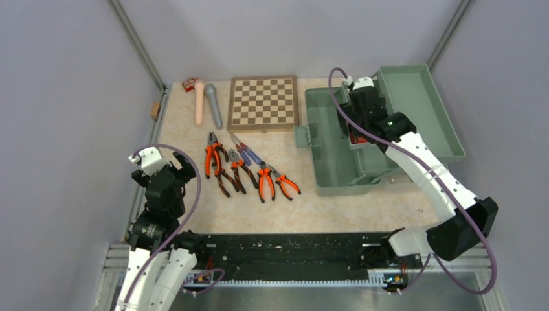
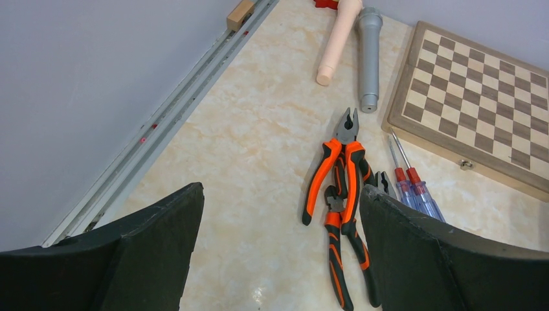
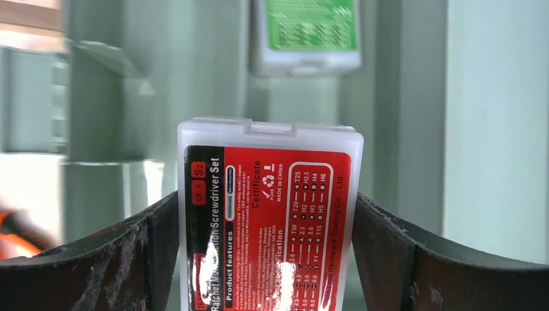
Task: Pack the tool kit
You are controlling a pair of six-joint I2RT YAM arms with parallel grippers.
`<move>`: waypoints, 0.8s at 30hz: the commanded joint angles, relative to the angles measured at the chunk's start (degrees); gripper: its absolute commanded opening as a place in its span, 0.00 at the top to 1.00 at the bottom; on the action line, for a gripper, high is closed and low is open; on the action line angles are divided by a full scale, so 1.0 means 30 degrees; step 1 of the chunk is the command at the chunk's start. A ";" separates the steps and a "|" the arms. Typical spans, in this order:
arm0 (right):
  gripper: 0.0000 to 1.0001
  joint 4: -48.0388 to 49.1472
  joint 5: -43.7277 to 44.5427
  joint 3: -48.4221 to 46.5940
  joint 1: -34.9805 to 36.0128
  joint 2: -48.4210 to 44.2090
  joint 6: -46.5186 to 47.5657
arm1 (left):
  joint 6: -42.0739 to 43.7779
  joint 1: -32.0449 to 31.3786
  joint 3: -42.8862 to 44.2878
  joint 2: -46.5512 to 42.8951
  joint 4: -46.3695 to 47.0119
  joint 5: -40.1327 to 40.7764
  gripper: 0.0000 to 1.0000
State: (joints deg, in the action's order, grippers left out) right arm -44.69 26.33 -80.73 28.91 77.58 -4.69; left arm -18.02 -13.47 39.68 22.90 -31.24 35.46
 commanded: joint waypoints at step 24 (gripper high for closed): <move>0.15 0.2563 0.0639 0.3260 -0.2512 -0.0444 0.0560 | 0.0107 0.0123 -0.0179 0.0115 0.0727 -0.0102 0.06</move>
State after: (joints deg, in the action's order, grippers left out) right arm -41.15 29.43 -69.95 21.56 78.43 -3.62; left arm -18.02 -13.47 39.68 23.14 -31.24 35.44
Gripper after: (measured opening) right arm 0.853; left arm 0.939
